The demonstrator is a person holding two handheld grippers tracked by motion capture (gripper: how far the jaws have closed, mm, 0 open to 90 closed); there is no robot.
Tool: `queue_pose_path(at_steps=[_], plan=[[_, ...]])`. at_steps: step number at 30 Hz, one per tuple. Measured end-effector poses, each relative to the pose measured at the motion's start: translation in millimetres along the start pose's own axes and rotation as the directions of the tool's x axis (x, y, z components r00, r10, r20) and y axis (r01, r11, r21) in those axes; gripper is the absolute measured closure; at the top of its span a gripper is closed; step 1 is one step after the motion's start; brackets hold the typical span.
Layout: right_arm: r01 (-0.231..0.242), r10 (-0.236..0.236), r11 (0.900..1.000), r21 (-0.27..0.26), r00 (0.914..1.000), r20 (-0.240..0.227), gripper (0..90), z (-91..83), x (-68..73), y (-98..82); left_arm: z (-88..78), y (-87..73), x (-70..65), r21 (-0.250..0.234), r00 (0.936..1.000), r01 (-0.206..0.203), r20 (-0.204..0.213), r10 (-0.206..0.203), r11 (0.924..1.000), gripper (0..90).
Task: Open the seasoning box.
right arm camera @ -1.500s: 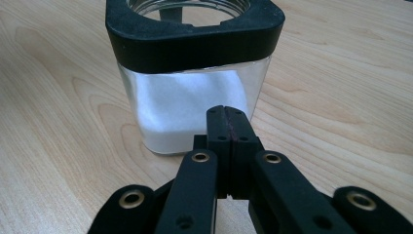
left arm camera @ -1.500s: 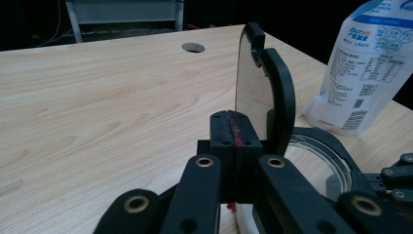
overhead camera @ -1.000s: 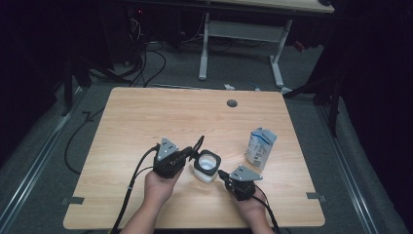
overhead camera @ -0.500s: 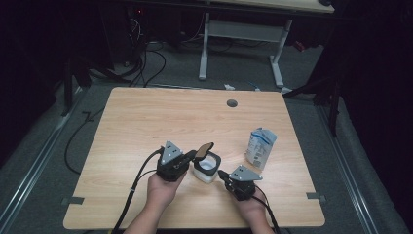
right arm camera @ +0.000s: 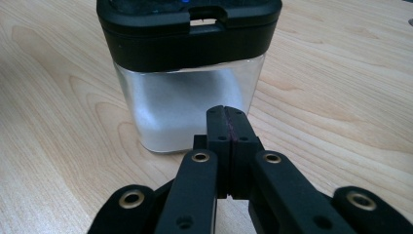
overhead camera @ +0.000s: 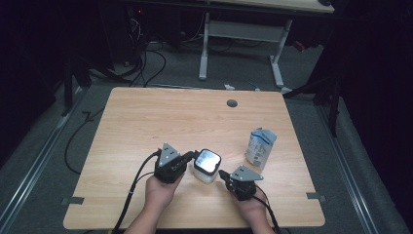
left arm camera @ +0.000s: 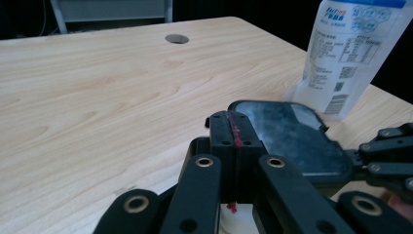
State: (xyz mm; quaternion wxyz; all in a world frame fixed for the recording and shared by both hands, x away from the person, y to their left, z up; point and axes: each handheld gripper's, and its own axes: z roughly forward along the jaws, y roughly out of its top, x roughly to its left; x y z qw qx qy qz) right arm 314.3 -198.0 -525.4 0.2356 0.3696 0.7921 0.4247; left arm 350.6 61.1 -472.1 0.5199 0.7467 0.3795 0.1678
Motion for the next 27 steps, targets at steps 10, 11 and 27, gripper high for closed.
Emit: queue_pose_path(at_steps=[10, 11, 27], plan=[[-0.009, 0.009, 1.000, -0.004, 1.0000, 0.004, 90.0, -4.0, -3.1, -1.5, 10.0, -25.7, 6.2, 0.064, 0.9995, 0.029, -0.008, -0.029, 0.9975, 90.0], [-0.010, 0.010, 1.000, -0.002, 0.9999, 0.005, 90.0, -4.4, -3.1, -1.6, 11.6, -27.0, 6.1, 0.070, 0.9995, 0.030, -0.008, -0.030, 0.9971, 90.0], [-0.017, 0.017, 1.000, -0.007, 0.9998, 0.005, 90.0, -6.4, -5.8, -3.0, 31.1, -31.5, 11.1, 0.107, 0.9996, 0.020, -0.023, -0.017, 0.9940, 90.0]])
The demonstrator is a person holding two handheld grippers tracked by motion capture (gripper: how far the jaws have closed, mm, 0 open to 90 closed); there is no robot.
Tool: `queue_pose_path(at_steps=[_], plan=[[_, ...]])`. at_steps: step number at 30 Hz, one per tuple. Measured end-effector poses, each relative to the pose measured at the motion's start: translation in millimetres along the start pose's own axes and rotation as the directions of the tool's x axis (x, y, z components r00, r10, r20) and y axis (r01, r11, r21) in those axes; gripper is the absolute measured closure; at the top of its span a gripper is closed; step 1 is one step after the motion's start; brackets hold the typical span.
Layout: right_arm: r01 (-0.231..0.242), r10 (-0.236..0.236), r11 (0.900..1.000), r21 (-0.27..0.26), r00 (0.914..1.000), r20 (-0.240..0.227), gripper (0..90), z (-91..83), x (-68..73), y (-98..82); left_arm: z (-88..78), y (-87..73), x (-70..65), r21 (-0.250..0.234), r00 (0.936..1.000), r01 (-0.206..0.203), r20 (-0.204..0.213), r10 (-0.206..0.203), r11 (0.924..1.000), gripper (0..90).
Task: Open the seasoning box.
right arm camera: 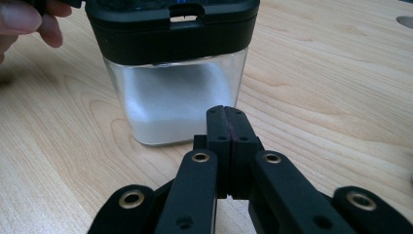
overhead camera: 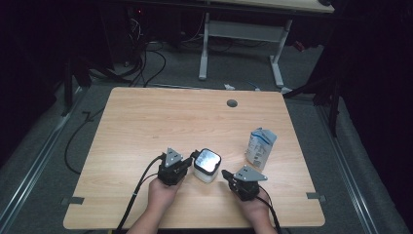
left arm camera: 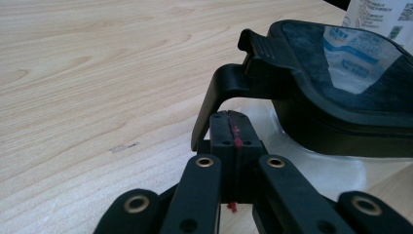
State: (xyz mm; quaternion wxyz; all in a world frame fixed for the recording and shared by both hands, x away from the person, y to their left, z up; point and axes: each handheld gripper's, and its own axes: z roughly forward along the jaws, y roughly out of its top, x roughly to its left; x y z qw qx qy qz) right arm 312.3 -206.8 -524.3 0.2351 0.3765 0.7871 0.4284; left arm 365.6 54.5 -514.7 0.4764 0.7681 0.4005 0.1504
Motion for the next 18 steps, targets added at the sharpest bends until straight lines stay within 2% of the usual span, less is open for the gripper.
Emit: queue_pose_path(at_steps=[8, 14, 18], plan=[[0.002, -0.002, 1.000, -0.001, 1.0000, 0.003, 90.0, -0.3, 0.0, -0.5, 6.3, 1.2, 5.1, -0.006, 0.9999, 0.015, -0.006, -0.015, 0.9999, 90.0], [-0.001, 0.001, 1.000, 0.000, 1.0000, 0.004, 90.0, -1.2, -0.6, -0.6, 11.6, 8.6, 7.1, -0.003, 0.9999, 0.001, -0.012, -0.001, 1.0000, 90.0], [-0.002, 0.002, 1.000, -0.003, 1.0000, 0.006, 90.0, -1.5, -1.5, -0.9, 16.1, 11.9, 10.2, -0.011, 0.9998, 0.009, -0.019, -0.009, 0.9999, 90.0]])
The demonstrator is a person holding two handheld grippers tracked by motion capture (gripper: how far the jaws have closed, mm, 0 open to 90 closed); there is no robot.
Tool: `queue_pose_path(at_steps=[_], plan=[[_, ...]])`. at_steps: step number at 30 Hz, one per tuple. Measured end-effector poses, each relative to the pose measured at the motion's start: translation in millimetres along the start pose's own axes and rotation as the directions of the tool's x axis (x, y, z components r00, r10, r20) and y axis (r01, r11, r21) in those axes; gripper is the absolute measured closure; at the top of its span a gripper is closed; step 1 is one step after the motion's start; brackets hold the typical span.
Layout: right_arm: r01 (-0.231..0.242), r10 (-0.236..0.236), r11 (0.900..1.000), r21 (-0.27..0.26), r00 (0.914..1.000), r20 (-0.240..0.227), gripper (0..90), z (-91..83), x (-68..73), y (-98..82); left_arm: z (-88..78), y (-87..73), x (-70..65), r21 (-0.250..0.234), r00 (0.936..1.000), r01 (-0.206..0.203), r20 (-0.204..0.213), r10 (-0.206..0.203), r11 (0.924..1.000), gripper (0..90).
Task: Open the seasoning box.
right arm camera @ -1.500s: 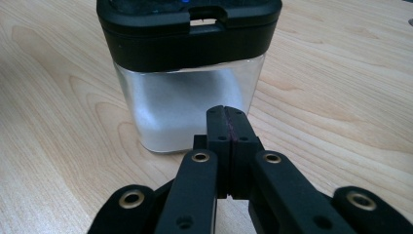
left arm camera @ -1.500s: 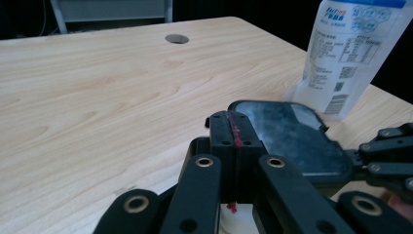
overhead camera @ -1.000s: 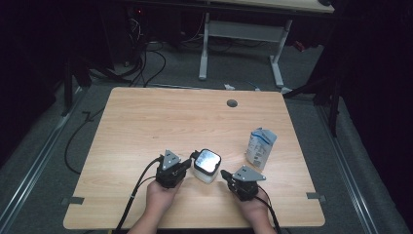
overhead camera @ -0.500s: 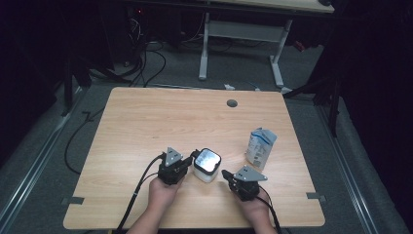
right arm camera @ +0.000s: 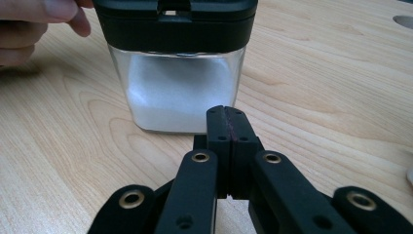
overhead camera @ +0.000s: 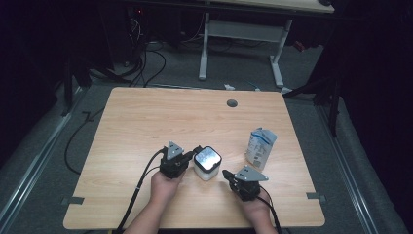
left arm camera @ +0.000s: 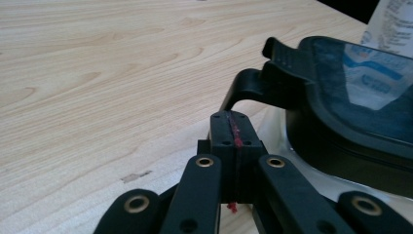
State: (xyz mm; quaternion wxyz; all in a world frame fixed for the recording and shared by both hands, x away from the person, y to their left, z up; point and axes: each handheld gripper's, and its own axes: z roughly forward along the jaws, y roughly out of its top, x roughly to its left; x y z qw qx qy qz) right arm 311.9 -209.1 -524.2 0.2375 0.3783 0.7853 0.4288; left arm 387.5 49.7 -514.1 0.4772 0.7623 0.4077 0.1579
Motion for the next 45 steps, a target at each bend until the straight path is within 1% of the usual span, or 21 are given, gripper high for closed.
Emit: queue_pose_path(at_steps=[12, 14, 16, 19, 20, 21, 23, 24, 26, 27, 28, 30, 31, 34, 36, 37, 38, 39, 41, 43, 45], plan=[[-0.003, 0.003, 1.000, 0.001, 1.0000, 0.004, 89.9, -1.2, -1.2, -0.8, 12.7, 11.6, 5.6, -0.007, 1.0000, 0.000, -0.006, 0.000, 1.0000, 90.0], [0.000, 0.000, 1.000, 0.002, 1.0000, 0.005, 90.0, -0.9, -1.3, -1.2, 13.0, 11.5, 6.3, -0.005, 1.0000, 0.006, 0.000, -0.006, 1.0000, 90.0], [-0.001, 0.001, 1.000, 0.004, 1.0000, 0.005, 90.0, -0.1, -1.7, -1.9, 10.0, 8.5, 6.3, -0.005, 1.0000, 0.001, -0.002, -0.001, 1.0000, 90.0], [-0.002, 0.002, 1.000, 0.009, 1.0000, 0.005, 90.0, 0.3, -1.6, -2.8, -1.2, 0.1, 10.4, 0.008, 0.9996, -0.022, -0.016, 0.022, 0.9997, 90.0], [-0.002, 0.002, 1.000, 0.009, 1.0000, 0.003, 90.0, 0.3, -1.3, -2.9, -6.6, -3.4, 13.3, 0.008, 0.9996, -0.018, -0.021, 0.019, 0.9998, 90.0], [0.001, -0.001, 1.000, 0.008, 1.0000, 0.004, 90.0, 0.1, -1.0, -2.8, -14.2, -7.7, 17.6, 0.009, 0.9995, -0.012, -0.030, 0.012, 0.9999, 90.0], [-0.006, 0.006, 1.000, 0.007, 1.0000, 0.002, 90.0, -0.3, -0.7, -2.7, -26.6, -13.6, 23.5, 0.007, 0.9987, -0.012, -0.049, 0.013, 0.9999, 90.0], [-0.007, 0.007, 1.000, 0.008, 1.0000, 0.002, 90.0, -0.4, -0.5, -2.5, -36.4, -17.5, 27.8, 0.004, 0.9982, -0.011, -0.058, 0.012, 0.9999, 89.8], [0.000, 0.000, 1.000, 0.008, 1.0000, 0.010, 90.0, -1.1, 0.0, -1.7, -51.0, -22.8, 34.7, -0.006, 0.9975, -0.001, -0.071, 0.001, 1.0000, 88.6], [-0.001, 0.001, 1.000, 0.006, 0.9999, 0.014, 90.0, -1.6, 0.1, -1.1, -59.3, -25.5, 38.6, -0.010, 0.9969, 0.000, -0.079, -0.001, 0.9999, 88.1], [-0.004, 0.004, 1.000, 0.004, 0.9998, 0.018, 90.0, -2.0, -0.1, -0.5, -69.1, -29.2, 43.0, -0.012, 0.9956, -0.007, -0.094, 0.006, 0.9999, 87.2], [-0.007, 0.007, 1.000, 0.003, 0.9992, 0.039, 90.0, -1.9, -2.2, 1.3, -80.6, -34.6, 48.2, -0.006, 0.9922, -0.023, -0.123, 0.022, 0.9997, 84.5], [-0.013, 0.013, 1.000, 0.002, 0.9989, 0.044, 90.0, -1.5, -3.5, 1.9, -86.3, -38.2, 51.0, -0.003, 0.9919, -0.022, -0.125, 0.022, 0.9997, 82.9], [-0.015, 0.014, 1.000, 0.004, 0.9967, 0.080, 90.0, 1.8, -9.3, 4.5, -101.1, -51.1, 56.9, 0.012, 0.9858, -0.033, -0.164, 0.035, 0.9994, 74.2], [-0.028, 0.027, 1.000, 0.009, 0.9952, 0.095, 90.0, 3.8, -12.0, 7.0, -108.1, -59.8, 58.0, 0.010, 0.9827, -0.044, -0.180, 0.045, 0.9990, 68.7], [-0.023, 0.022, 1.000, 0.010, 0.9948, 0.100, 90.0, 4.9, -12.8, 8.6, -111.9, -64.3, 58.6, 0.003, 0.9829, -0.036, -0.180, 0.036, 0.9993, 65.8], [-0.019, 0.018, 1.000, 0.013, 0.9944, 0.104, 90.0, 5.9, -13.4, 10.0, -115.1, -67.5, 60.1, -0.006, 0.9854, -0.021, -0.169, 0.020, 0.9998, 64.5], [-0.016, 0.014, 1.000, 0.023, 0.9938, 0.110, 90.0, 7.2, -13.7, 11.5, -118.5, -69.1, 62.2, -0.011, 0.9878, 0.000, -0.156, -0.002, 0.9999, 64.0], [-0.013, 0.009, 0.999, 0.034, 0.9930, 0.118, 90.0, 10.6, -14.5, 13.4, -121.8, -68.4, 64.9, -0.027, 0.9888, 0.018, -0.148, -0.022, 0.9995, 62.2], [-0.016, 0.012, 0.999, 0.042, 0.9936, 0.112, 90.0, 14.8, -15.6, 15.6, -122.3, -67.6, 65.9, -0.033, 0.9885, 0.017, -0.149, -0.022, 0.9993, 61.4], [-0.006, 0.001, 0.999, 0.043, 0.9934, 0.115, 90.0, 19.4, -14.7, 18.5, -121.9, -68.2, 66.2, -0.031, 0.9900, 0.019, -0.139, -0.024, 0.9993, 61.0]])
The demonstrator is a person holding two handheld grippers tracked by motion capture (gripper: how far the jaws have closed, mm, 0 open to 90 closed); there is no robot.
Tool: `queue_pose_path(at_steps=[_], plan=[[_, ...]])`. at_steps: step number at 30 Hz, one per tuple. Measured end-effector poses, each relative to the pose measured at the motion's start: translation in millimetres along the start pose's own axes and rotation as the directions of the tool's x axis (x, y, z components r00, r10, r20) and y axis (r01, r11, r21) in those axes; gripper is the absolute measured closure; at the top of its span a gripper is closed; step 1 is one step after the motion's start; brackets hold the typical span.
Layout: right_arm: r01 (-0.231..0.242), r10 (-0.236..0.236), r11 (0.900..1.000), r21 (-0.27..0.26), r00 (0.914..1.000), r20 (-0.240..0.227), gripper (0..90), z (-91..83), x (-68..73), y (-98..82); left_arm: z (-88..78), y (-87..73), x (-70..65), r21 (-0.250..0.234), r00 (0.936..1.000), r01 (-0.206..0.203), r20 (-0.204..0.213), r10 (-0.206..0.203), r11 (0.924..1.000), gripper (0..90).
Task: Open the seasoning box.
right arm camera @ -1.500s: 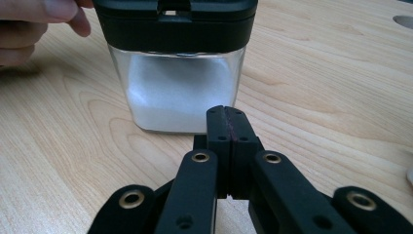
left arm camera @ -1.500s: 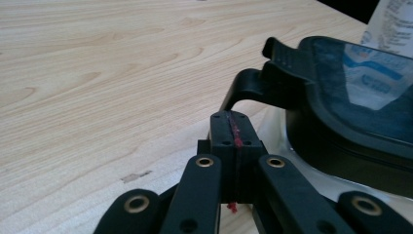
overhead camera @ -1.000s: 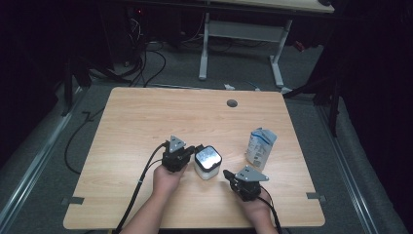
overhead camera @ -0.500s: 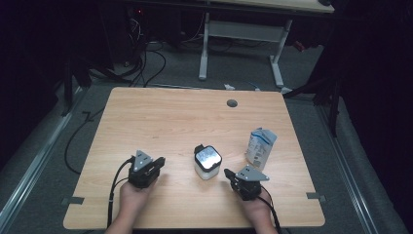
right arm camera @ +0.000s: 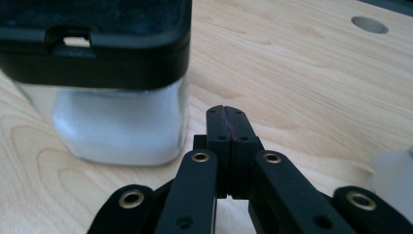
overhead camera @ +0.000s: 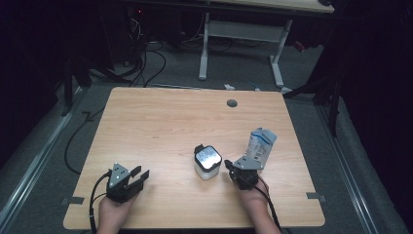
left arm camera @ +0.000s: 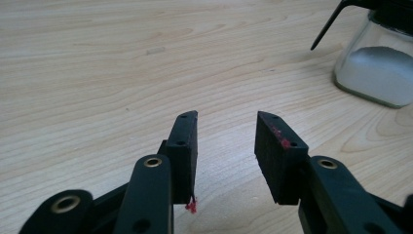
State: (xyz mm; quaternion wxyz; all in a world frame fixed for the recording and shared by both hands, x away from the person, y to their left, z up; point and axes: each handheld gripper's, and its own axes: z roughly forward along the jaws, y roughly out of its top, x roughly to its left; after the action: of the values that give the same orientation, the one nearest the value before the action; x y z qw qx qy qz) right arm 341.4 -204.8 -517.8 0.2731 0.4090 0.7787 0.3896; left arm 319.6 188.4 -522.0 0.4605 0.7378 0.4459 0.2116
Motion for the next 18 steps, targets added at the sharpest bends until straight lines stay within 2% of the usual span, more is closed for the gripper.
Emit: queue_pose_path(at_steps=[6, 18], plan=[[0.012, -0.011, 1.000, 0.008, 0.9996, -0.025, 90.0, 9.5, 7.3, 6.2, 0.2, -0.1, -2.0, 0.000, 0.9999, -0.008, 0.007, 0.008, 1.0000, 60.8], [0.017, -0.017, 1.000, -0.005, 0.9976, -0.067, 90.0, -3.1, 26.8, -0.9, 1.2, -0.8, -3.1, 0.002, 0.9999, -0.006, 0.013, 0.006, 1.0000, 60.8]])
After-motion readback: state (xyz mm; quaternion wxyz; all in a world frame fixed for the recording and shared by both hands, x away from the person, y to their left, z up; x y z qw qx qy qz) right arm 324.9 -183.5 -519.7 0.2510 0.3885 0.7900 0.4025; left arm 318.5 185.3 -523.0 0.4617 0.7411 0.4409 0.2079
